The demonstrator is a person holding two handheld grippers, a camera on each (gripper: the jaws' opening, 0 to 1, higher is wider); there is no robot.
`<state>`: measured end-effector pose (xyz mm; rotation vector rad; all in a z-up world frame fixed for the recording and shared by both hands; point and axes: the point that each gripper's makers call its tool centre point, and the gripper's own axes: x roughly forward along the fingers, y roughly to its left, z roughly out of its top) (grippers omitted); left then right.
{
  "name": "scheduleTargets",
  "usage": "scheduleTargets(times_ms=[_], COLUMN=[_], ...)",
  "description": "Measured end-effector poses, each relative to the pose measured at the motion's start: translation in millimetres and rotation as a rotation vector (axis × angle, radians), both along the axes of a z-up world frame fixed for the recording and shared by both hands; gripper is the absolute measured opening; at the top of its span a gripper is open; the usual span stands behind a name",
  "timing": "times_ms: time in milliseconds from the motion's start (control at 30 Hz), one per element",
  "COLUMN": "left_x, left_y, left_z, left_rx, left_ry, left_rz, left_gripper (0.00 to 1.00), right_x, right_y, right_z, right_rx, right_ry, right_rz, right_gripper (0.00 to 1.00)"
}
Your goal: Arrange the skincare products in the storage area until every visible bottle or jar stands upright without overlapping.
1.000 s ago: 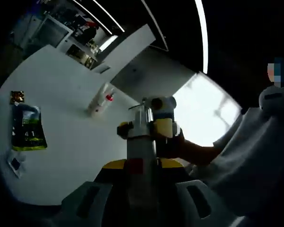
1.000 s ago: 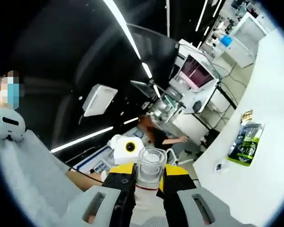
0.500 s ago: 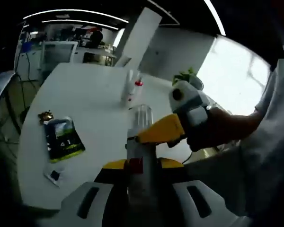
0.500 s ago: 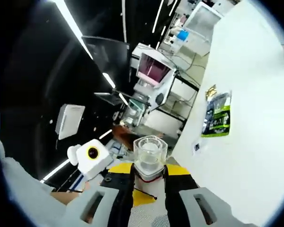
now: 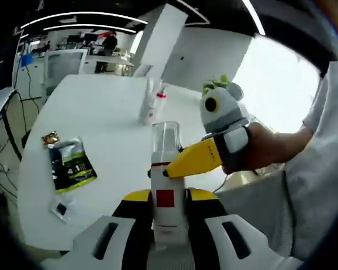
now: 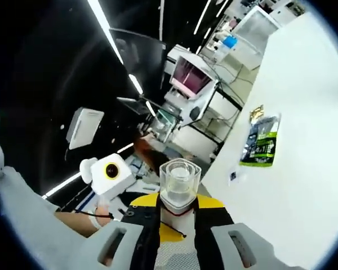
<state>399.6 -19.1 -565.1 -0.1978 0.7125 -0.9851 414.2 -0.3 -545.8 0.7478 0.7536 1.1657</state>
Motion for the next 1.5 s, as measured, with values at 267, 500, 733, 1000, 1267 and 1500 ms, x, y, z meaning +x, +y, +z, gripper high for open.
scheduleTargets(times_ms=[267,500,733,1000,1267,1500], left_x=[-18.9,-37.5,-47.4,-31.7,-8.1,3.3], left_y=[-15.8,-23.3,-25.0,-17.8,-6.0,2.8], left_z=[30.0,46.4,51.4,46.3,29.0,12.1], left_rx=[-0.241,-0.352,-0.398,-0.355,-0.235,-0.101], left_ry=[0.119,0.19,0.267,0.22,0.148,0.077], left_rz=[-0.095,-0.19,-0.232,-0.143,-0.006,0.06], left_gripper=[0.21,0.24,0.24,0.23,0.23,0.23], right_x=[-19.4,-37.6,-43.4,-26.8,-7.1,0.6], right_y=[-8.3,-5.9,-1.8,3.2,8.1,10.7], right_z=[37.4,59.8,63.3,55.3,38.3,21.9], right_rx=[0.12,0.2,0.257,0.229,0.137,0.097], right_ry=[-0.178,-0.261,-0.223,-0.132,-0.034,0.068], right_rz=[0.206,0.328,0.357,0.258,0.122,0.022], right_gripper=[0.15,0.16,0.16,0.17,0.15,0.15])
